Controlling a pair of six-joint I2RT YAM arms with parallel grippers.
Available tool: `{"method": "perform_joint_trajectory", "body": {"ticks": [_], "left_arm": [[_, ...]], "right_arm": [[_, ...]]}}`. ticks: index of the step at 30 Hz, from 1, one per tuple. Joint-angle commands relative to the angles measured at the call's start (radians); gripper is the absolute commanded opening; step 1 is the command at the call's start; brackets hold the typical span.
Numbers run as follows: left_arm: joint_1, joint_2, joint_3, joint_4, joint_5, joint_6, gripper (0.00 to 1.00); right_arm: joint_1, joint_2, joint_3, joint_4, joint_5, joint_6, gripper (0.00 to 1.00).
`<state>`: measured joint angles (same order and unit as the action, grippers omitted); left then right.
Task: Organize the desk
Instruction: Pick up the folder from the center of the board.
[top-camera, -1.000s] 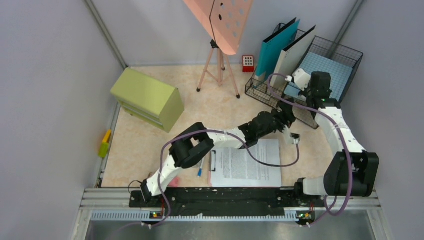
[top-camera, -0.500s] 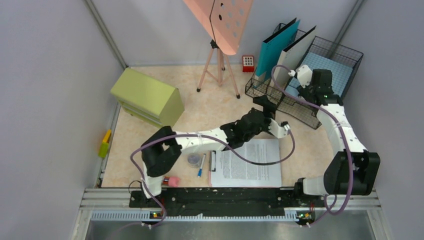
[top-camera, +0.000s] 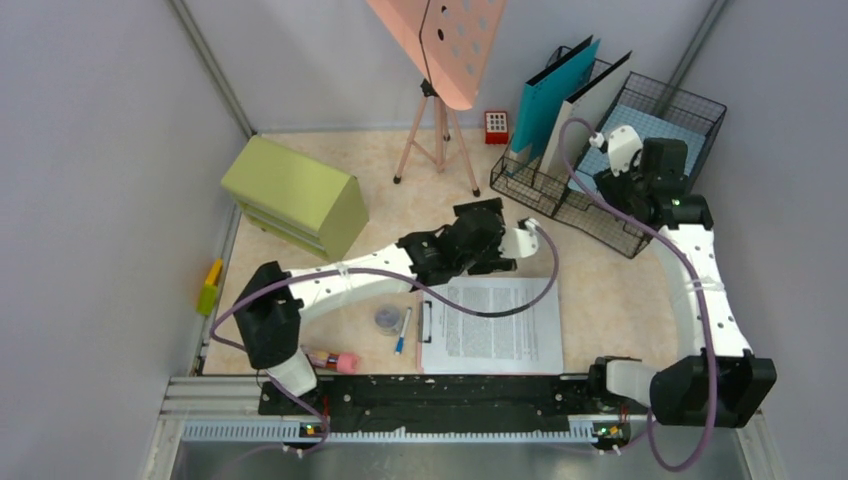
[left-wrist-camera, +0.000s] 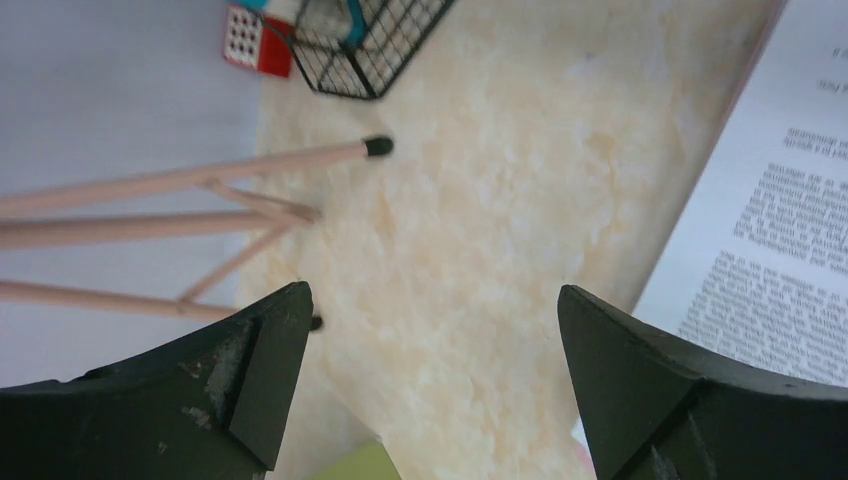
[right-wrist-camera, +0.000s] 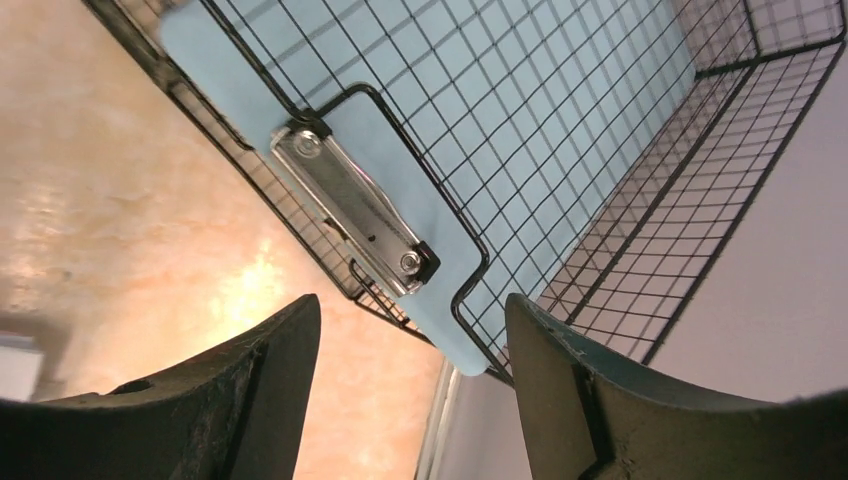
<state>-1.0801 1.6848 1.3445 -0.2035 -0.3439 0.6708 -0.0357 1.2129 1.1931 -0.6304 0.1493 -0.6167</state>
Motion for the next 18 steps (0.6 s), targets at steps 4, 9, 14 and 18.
{"method": "perform_joint_trajectory", "body": {"ticks": [4, 9, 14, 18], "left_arm": [[0.173, -0.146, -0.077, -0.222, 0.200, -0.309, 0.98], [0.304, -0.187, -0.167, -0.259, 0.330, -0.418, 0.98], [0.416, -0.197, -0.218, -0.286, 0.472, -0.505, 0.98], [0.499, -0.152, -0.201, -0.317, 0.586, -0.548, 0.98]], "right_arm": [[0.030, -0.098, 0.141, -0.256, -0.303, 0.075, 0.68], [0.187, -0.145, 0.026, -0.307, -0.435, 0.074, 0.73], [0.306, -0.165, -0.158, -0.205, -0.484, 0.080, 0.78], [0.415, -0.162, -0.309, -0.088, -0.466, 0.087, 0.79]]}}
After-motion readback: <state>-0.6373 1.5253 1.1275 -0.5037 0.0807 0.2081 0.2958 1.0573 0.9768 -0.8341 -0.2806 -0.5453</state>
